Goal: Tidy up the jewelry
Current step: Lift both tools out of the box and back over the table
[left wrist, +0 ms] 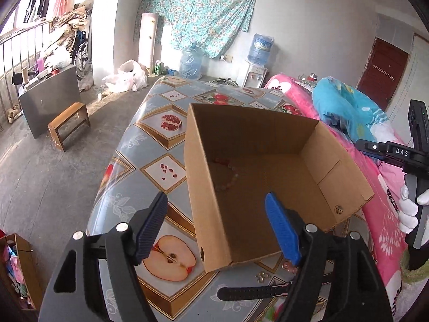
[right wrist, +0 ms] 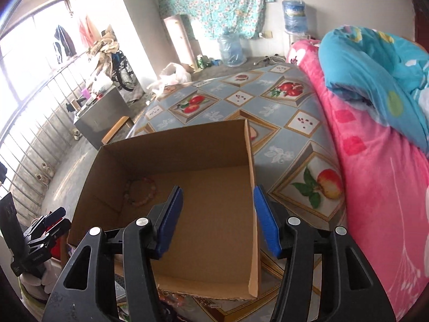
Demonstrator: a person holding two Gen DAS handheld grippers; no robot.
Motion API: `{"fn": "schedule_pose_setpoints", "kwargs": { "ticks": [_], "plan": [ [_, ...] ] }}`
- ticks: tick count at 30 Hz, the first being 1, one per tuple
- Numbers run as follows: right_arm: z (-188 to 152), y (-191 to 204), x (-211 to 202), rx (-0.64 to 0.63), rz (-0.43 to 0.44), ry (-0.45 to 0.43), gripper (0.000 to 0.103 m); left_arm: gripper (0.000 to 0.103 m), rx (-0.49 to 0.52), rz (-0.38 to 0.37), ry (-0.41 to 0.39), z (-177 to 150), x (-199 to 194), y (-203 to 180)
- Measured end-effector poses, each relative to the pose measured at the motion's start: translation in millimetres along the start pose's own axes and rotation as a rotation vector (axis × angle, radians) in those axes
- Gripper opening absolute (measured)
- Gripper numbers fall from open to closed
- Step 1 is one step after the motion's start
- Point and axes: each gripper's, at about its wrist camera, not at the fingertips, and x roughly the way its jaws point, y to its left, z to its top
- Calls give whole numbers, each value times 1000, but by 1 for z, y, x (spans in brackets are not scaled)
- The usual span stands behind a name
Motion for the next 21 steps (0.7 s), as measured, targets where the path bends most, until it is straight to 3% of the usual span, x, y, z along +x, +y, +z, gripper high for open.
{"fn": "schedule_pose_setpoints", "kwargs": {
  "ticks": [5,11,18,21],
  "plan": [
    [-16,-25,2,90,-23,-9,55,75,-67,7,62,-17,17,6],
    [-33,-40,23,151,3,66,55,75,-133,-14,86,-17,33,10],
    [-46,-42,38,183,119,137,55,75,-163,-115,74,-9,41,-3],
    [-50,-38,40,188,140,149,54,80,-134,-91,66,-7,42,-12]
  ]
}}
